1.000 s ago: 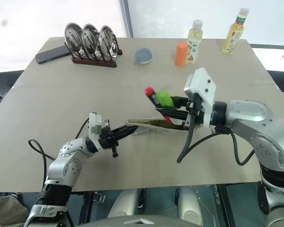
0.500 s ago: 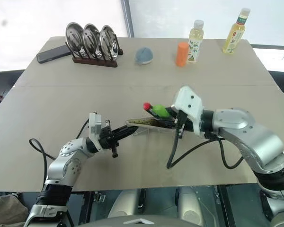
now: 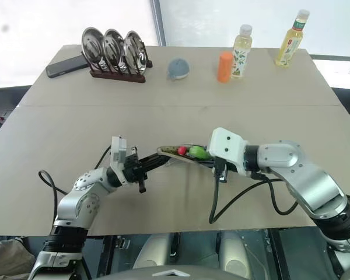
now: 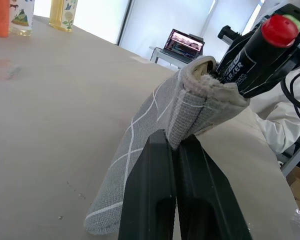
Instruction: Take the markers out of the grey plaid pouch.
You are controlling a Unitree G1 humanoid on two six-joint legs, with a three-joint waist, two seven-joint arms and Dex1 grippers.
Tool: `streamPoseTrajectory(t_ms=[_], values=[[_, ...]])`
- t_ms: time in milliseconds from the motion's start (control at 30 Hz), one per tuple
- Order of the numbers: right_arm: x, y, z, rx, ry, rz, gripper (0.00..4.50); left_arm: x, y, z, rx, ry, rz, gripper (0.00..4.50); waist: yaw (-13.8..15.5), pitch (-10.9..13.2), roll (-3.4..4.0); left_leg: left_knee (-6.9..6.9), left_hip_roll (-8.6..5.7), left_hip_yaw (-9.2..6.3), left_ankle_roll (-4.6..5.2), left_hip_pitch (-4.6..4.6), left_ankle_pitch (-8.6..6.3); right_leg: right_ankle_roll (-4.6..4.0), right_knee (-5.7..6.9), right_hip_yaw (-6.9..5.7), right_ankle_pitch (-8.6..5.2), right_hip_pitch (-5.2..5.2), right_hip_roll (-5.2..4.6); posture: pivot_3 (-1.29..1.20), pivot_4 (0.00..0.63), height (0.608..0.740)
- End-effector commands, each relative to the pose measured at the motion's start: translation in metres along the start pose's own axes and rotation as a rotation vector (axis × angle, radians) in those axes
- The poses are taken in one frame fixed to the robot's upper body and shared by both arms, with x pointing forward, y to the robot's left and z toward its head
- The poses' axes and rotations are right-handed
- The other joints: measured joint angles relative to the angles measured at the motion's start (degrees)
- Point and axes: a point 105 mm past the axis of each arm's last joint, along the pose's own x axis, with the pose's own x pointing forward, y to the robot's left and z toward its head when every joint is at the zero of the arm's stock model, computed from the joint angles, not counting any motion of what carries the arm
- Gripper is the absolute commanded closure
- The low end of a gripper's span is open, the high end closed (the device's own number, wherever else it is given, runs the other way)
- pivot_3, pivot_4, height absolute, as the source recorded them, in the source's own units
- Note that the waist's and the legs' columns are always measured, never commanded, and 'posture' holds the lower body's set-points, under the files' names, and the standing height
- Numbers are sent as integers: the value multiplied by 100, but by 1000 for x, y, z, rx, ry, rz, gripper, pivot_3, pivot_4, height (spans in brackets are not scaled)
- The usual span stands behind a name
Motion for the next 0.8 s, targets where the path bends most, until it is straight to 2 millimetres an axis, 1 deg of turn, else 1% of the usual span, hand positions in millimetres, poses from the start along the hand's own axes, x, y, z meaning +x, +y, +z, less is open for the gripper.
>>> streamPoseTrajectory(t_ms=[33,167,200,267,300,467,667,800], values=[[-3,-2,1,-15,-1,-19,4061,4,-4,14,36,-41,-25,4500,12,0,1,0,0,1,0,0,0,0,0,0,0,0,0,0,150,740],[-4,2,-4,12,18,15,4061,5,-4,14,35,-41,-31,4500,45,0,0,1,0,1,0,0,0,0,0,0,0,0,0,0,150,740],[-5,3,-6,15,24,20,3274,6,-5,15,35,-42,-32,4500,50,0,0,1,0,1,0,0,0,0,0,1,0,0,0,0,150,740],[-5,3,-9,15,36,16,2748,7,-5,15,35,-43,-34,4500,60,0,0,1,0,1,0,0,0,0,0,0,0,0,0,0,150,740],[-5,2,-12,17,43,3,2328,8,-6,15,37,-41,-36,4500,63,0,0,1,0,2,0,0,0,0,0,1,0,0,0,0,150,740],[-5,1,-19,35,66,-15,2328,10,-10,15,45,-39,-43,4500,68,1,0,1,0,2,0,0,0,0,0,1,0,0,0,0,150,740],[-3,0,-31,11,121,-29,2328,18,-31,24,74,-41,-60,4500,67,1,-1,1,0,3,0,-1,0,0,-1,2,0,0,0,0,150,740],[4,-8,-35,-44,149,-77,2328,19,-44,20,75,-34,-64,4500,65,1,-1,1,0,4,0,1,0,0,0,2,0,0,0,0,150,740]])
